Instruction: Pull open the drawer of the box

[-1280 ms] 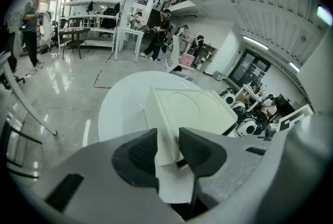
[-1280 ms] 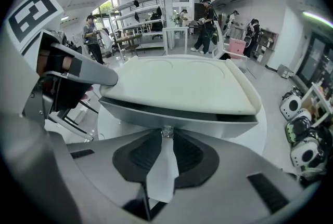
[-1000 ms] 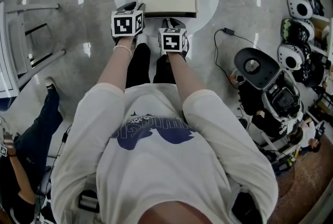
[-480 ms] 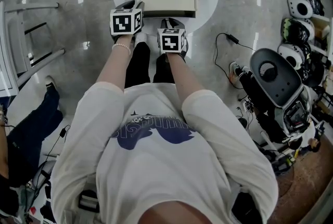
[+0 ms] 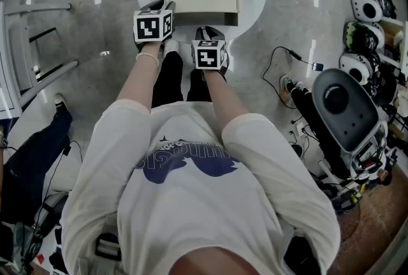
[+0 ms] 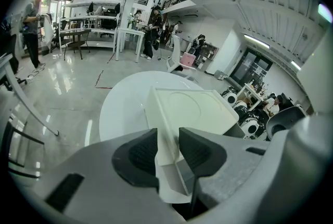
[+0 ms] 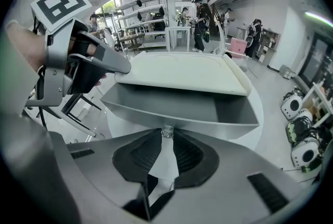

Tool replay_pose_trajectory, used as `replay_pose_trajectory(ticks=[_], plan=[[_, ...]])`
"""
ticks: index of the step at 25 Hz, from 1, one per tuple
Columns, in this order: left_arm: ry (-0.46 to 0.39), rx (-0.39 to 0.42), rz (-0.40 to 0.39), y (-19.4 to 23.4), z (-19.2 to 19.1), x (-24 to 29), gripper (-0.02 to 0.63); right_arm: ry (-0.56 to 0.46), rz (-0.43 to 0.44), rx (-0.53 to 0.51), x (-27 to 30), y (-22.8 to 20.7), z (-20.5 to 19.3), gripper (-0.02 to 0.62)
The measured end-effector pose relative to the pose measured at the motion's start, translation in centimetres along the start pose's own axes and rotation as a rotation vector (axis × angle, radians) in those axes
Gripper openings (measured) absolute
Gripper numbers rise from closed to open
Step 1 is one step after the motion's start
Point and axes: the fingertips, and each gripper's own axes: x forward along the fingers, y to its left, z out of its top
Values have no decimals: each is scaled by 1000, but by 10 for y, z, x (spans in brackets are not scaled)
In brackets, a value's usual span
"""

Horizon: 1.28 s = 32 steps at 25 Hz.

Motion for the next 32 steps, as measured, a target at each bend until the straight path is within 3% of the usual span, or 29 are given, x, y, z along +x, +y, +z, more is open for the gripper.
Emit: replay_pose_trajectory(ticks=[32], plan=[[-12, 3, 28, 0, -1, 1, 132, -8, 53, -7, -12, 7, -36, 75]])
